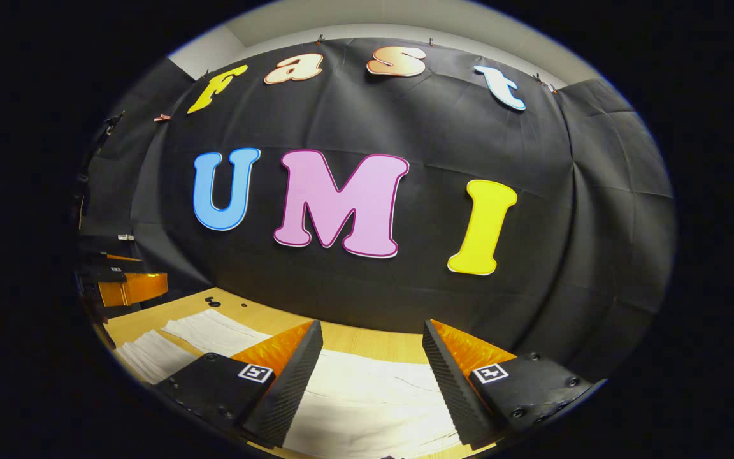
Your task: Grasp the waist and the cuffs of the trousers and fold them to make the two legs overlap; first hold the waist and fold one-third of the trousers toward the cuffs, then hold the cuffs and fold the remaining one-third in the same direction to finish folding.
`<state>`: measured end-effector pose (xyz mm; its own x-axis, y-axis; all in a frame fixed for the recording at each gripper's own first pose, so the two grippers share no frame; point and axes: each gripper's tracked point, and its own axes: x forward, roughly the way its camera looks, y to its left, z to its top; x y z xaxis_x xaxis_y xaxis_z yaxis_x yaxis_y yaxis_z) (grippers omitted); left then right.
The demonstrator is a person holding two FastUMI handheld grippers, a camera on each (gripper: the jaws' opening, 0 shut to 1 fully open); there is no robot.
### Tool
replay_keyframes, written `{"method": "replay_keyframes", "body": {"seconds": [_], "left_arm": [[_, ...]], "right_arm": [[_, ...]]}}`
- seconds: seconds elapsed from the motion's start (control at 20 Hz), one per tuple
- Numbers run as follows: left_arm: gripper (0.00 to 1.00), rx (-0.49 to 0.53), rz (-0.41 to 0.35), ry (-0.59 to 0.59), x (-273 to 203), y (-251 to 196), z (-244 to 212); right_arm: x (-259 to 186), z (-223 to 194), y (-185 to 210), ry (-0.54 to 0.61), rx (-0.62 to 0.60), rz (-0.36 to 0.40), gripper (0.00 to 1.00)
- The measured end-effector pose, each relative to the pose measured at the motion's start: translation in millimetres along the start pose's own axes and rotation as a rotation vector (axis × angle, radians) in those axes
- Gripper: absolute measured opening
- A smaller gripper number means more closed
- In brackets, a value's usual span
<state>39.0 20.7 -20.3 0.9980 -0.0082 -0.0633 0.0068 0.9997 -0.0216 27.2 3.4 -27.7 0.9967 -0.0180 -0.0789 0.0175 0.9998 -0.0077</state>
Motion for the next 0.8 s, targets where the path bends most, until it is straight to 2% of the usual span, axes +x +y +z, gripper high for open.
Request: {"method": "replay_keyframes", "body": {"seconds": [0.25,0.5,0.55,0.8], "left_arm": [[0.98,0.035,0.01,0.024,10,24,-11],[0.99,0.152,0.003,0.068,14,68,-34],[0.96,0.17,0.003,0.079,12,78,-37],[0.97,0.314,0.029,0.139,4,139,-82]], "right_arm": [[10,-11,-3,0.022,-0.03,-0.009,0.97],[23,-27,-12,0.032,-0.187,0.006,0.97],[24,-30,-13,0.03,-0.215,0.017,0.97],[32,-63,-36,0.107,-0.276,0.035,0.98]]}}
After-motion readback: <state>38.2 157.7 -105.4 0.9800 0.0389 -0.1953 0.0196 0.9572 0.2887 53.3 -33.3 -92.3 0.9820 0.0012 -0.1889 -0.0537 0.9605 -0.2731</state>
